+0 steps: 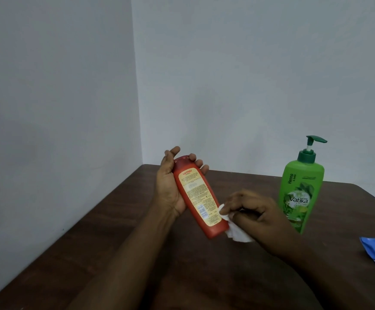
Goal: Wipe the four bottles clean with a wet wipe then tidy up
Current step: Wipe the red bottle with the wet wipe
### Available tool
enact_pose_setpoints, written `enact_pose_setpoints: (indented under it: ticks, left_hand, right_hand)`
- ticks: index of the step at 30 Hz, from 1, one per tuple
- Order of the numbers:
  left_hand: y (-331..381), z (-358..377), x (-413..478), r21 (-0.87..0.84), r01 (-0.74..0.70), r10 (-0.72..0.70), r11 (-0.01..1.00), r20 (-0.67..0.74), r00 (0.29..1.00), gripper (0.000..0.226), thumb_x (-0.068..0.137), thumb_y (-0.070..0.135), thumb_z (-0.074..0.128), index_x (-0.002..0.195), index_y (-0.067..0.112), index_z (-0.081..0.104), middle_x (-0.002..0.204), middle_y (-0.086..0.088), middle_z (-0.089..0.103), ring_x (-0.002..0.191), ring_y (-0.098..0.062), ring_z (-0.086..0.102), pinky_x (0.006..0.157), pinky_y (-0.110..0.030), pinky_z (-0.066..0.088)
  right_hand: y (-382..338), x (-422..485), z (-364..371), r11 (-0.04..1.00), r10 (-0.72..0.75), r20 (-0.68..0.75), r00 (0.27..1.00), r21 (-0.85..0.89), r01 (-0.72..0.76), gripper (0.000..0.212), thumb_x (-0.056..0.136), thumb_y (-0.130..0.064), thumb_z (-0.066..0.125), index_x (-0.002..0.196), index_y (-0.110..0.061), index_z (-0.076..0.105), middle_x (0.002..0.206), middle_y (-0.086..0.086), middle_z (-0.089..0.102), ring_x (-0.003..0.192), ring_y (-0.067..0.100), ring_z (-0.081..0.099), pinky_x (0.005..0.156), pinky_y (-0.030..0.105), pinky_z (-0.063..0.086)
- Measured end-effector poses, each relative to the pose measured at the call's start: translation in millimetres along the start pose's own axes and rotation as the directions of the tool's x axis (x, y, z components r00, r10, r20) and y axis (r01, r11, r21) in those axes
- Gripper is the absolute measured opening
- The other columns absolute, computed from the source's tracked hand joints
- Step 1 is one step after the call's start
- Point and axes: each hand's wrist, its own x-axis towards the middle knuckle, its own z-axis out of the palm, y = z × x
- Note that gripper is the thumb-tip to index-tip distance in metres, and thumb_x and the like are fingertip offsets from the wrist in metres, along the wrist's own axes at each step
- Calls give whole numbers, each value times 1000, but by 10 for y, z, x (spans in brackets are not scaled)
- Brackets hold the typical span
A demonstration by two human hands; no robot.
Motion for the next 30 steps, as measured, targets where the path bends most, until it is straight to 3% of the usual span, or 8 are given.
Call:
enact_pose_setpoints:
  ticks: [6,9,11,13,15,17,22,30]
  left_hand:
    - [11,23,-22,79,-13,17,997,-58,998,33,104,40,55,128,17,55,96,-16,67,85,-31,68,86,-50,60]
    - [5,54,-43,181,-64,69,981,-25,997,30,104,38,56,127,18,57,97,-14,68,86,-30,69,86,-49,59]
    - [-8,69,-57,310,-136,140,941,9,990,31,101,37,57,126,20,56,99,-12,68,88,-27,69,90,-49,58]
    - [-69,90,-62,466,-179,187,867,29,982,28,103,35,56,129,24,56,106,-10,66,96,-26,68,93,-47,58]
    - [-133,89,-76,619,-196,217,761,42,975,26,105,37,56,131,35,55,118,-6,64,106,-23,67,95,-45,58]
    - [-175,76,-106,750,-219,238,624,85,968,24,103,45,57,127,48,51,128,-1,60,115,-19,64,98,-43,56]
    - [-242,123,-135,856,-226,208,465,142,968,33,104,42,56,132,43,40,125,14,49,112,-4,57,88,-24,47]
    - [-342,-29,-145,922,-172,-64,346,206,976,85,92,20,79,148,50,22,124,16,51,108,-7,62,88,-25,51]
  right_hand:
    - [-53,37,-324,991,57,302,952,100,-91,30,84,14,62,83,-11,79,89,2,77,88,21,74,83,33,57]
    - [-27,53,-370,983,55,-23,998,176,-50,32,79,13,58,76,-13,76,83,3,74,81,21,71,76,28,55]
    - [27,85,-347,984,79,-273,959,178,-30,33,79,14,55,74,-12,74,82,2,73,80,17,69,75,26,54]
    - [99,77,-375,999,7,-435,900,-30,-23,29,80,11,54,76,-10,73,82,-1,71,82,11,68,77,21,52]
    - [147,46,-398,934,-147,-429,891,-357,-19,23,80,5,54,80,-7,73,86,0,67,84,5,63,78,14,46]
    - [170,25,-370,870,-206,-384,900,-494,-11,21,82,4,55,84,-5,73,90,4,65,85,4,59,80,7,40]
    - [151,42,-317,872,-227,-391,892,-490,7,20,84,4,55,85,-5,73,92,4,64,85,13,63,78,12,43]
    - [112,16,-269,885,-210,-307,928,-464,47,23,87,-8,50,89,-8,73,95,3,64,85,20,64,71,33,51]
